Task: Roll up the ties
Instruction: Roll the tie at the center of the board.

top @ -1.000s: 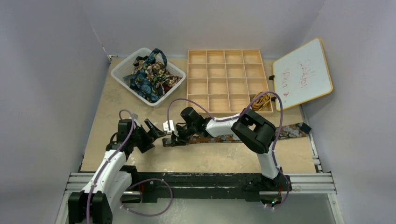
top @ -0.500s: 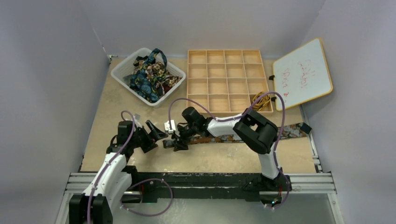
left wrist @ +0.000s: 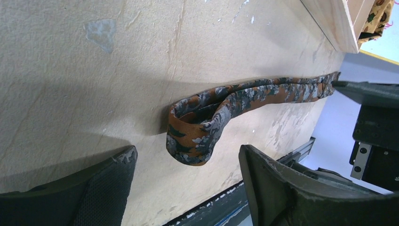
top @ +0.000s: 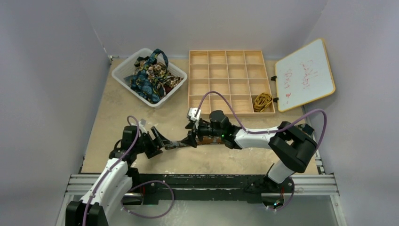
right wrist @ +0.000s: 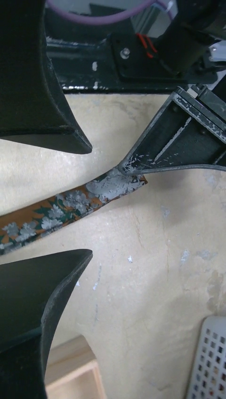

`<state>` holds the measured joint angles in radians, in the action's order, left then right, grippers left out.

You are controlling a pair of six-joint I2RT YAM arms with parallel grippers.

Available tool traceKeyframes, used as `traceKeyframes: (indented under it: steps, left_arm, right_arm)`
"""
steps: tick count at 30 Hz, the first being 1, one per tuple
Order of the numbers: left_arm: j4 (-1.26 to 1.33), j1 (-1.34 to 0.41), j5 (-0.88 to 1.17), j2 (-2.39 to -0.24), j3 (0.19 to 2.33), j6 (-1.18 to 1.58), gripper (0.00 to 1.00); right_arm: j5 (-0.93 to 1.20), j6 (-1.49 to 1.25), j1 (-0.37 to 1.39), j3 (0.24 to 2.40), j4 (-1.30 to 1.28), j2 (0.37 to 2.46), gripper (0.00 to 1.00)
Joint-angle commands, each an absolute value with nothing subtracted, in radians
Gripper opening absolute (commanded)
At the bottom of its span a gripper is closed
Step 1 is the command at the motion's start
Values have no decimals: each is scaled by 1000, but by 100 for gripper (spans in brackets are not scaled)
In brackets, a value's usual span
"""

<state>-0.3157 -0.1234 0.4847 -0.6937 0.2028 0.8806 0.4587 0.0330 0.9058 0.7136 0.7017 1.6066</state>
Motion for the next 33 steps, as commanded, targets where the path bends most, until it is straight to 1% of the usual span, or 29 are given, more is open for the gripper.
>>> traceKeyframes:
  steps: [1,5,8,13,19,20,24,25,26,28,31,32,33]
  left_arm:
    - [-298,-138,431,-692,207,876,75]
    - [-238,-138,431,-748,222,831,65]
    - [-212,-138,435,-793,242,802,55]
    - [-183,-138,449,-794,230,790,47]
    - [-133,-138,468,-816,213,791,30]
    - [-130,-138,468,-822,214,791,29]
    - [-109,-138,469,-852,215,790,18]
    - [-107,-138,469,-861,217,789,13]
    - [-107,-138,468,-868,218,789,10]
    - [-108,-138,466,-882,220,785,0]
    - [-120,-138,455,-898,230,778,0]
    - [-127,-138,452,-902,239,776,0]
    - [-136,-138,447,-905,245,773,0]
  right_arm:
    - [405,-169,906,666,859,1588,74]
    - [419,-270,907,689,854,1611,69]
    - [418,-340,909,717,826,1629,65]
    - [399,-419,907,779,729,1660,63]
    - [405,-482,907,840,601,1679,62]
    - [410,-485,908,858,566,1687,62]
    - [431,-498,907,923,443,1733,63]
    - [428,-498,908,936,414,1735,63]
    - [423,-495,908,941,402,1729,63]
    - [364,-488,908,959,351,1704,64]
    - [209,-493,907,976,280,1629,70]
    - [175,-505,908,971,264,1581,74]
    - [132,-525,908,963,263,1544,81]
